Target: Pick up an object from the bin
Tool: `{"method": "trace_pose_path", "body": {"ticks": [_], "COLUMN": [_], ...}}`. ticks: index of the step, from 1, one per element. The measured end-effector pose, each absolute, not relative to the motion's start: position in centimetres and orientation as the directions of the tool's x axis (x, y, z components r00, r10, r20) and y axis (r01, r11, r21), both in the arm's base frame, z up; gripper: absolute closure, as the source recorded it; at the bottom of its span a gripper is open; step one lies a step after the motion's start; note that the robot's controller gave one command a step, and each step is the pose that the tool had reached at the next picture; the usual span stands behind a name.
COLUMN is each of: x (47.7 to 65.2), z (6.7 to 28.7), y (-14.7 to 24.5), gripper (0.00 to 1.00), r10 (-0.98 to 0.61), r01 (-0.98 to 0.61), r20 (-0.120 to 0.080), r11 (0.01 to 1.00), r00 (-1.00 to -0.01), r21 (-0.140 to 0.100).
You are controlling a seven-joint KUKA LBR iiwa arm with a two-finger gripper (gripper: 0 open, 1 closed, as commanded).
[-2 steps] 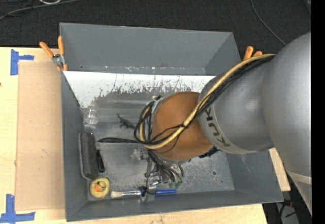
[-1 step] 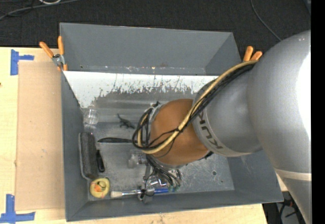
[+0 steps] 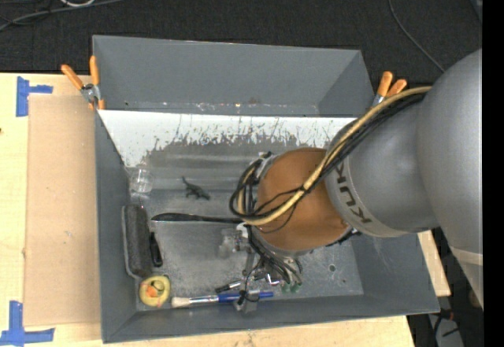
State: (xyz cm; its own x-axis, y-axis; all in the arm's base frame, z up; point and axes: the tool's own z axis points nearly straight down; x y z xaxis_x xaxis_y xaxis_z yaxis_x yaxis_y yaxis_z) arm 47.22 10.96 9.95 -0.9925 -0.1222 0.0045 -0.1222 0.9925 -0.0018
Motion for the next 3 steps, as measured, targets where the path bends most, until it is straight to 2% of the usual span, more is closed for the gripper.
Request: {"method": "trace_pose_path", "body": {"ticks": [1,2,3], "x": [47.62,47.18,47.19], "z": [7.13,6.94,6.94], "y": [13.06,13.9,13.89], "gripper": [0.0,1.0,1.0], "r10": [-0.164,-0.04,-0.04], "r01": [-0.164,-0.04,-0.04], "r20": [-0.016,0.002,0.002], "r11": [0.986,0.999,0.999], "r00": [-0.986,-0.999,-0.999], "r21": [0.003,0.001,0.001]}}
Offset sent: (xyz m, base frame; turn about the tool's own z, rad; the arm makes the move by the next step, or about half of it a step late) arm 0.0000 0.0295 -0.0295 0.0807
